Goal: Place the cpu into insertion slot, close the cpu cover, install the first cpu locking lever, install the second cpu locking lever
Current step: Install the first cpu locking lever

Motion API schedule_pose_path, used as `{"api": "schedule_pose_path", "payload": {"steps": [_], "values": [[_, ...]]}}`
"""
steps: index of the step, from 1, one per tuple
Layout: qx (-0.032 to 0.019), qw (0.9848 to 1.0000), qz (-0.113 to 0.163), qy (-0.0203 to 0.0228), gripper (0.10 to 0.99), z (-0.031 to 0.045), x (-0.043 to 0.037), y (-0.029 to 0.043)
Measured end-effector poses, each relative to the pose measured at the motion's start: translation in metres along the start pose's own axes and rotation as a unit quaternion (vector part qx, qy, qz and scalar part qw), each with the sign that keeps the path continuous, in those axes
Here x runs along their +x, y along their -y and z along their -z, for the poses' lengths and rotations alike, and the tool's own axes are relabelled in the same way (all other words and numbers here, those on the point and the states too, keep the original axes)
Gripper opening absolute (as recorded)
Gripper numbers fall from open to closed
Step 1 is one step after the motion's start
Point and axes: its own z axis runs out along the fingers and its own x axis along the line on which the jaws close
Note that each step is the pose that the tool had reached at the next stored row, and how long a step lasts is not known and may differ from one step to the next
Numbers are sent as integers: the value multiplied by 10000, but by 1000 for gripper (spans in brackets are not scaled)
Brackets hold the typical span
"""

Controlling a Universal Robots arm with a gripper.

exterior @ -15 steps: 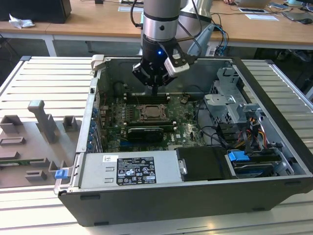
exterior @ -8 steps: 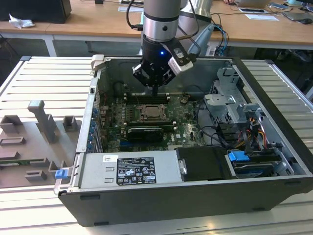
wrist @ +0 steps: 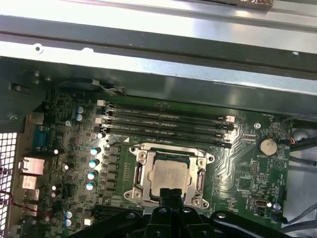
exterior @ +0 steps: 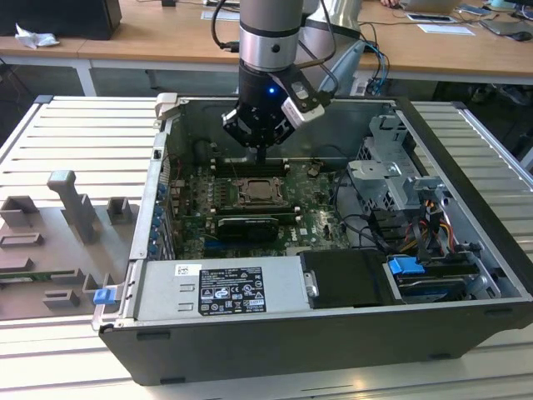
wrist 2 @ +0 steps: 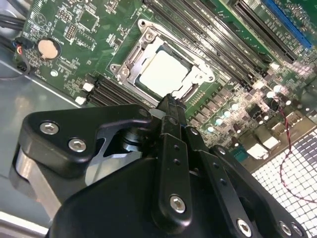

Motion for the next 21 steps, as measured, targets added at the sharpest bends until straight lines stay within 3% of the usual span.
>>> {"api": "schedule_pose_path", "payload": {"steps": [21], "values": [[1, 10000, 1, 0, 106, -7, 80, -9]]}}
